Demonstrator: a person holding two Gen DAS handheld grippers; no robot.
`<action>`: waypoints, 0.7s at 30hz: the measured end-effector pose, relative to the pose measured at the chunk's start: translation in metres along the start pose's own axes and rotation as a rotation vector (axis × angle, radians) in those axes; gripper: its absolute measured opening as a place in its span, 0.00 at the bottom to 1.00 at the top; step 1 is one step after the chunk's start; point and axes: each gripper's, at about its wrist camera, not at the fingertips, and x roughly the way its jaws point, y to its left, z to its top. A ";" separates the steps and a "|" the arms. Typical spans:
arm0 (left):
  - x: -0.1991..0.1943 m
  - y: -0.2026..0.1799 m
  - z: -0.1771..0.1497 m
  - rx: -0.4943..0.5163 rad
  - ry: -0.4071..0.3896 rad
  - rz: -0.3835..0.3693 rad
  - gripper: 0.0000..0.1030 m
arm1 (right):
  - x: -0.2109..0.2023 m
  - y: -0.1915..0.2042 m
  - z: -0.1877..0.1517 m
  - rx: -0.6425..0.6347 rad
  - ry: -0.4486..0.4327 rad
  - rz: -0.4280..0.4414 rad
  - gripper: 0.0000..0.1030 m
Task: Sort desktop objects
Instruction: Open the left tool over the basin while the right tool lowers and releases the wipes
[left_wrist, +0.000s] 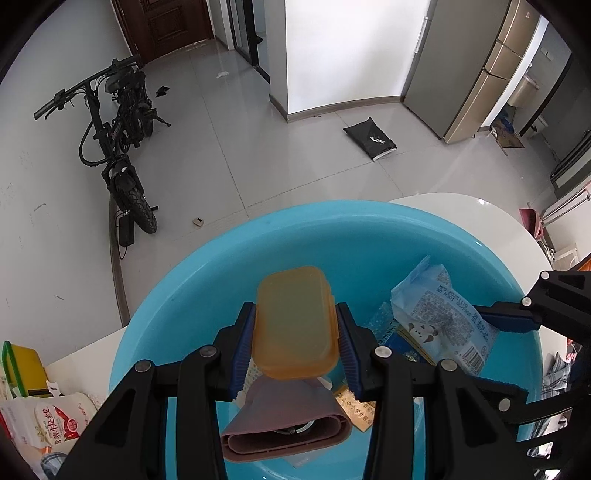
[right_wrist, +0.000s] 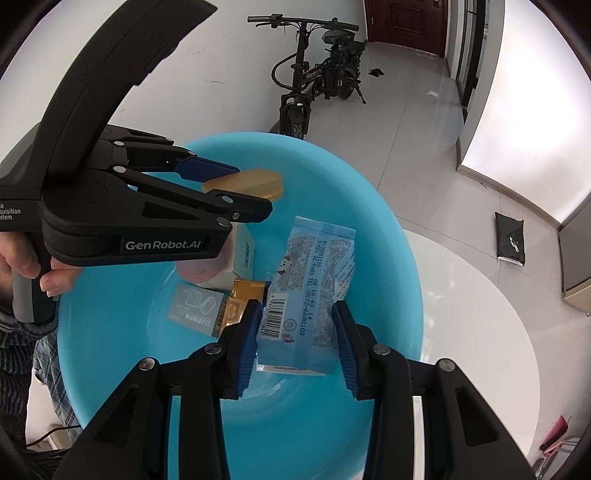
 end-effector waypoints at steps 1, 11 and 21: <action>0.000 -0.001 0.000 0.002 -0.007 0.003 0.43 | 0.001 0.000 -0.001 -0.001 0.002 -0.002 0.37; -0.018 0.001 -0.002 -0.012 -0.055 0.032 0.81 | 0.004 0.001 0.000 -0.003 -0.004 -0.007 0.37; -0.045 0.022 -0.025 -0.062 -0.070 0.041 0.81 | 0.014 0.003 0.021 0.020 0.001 0.025 0.37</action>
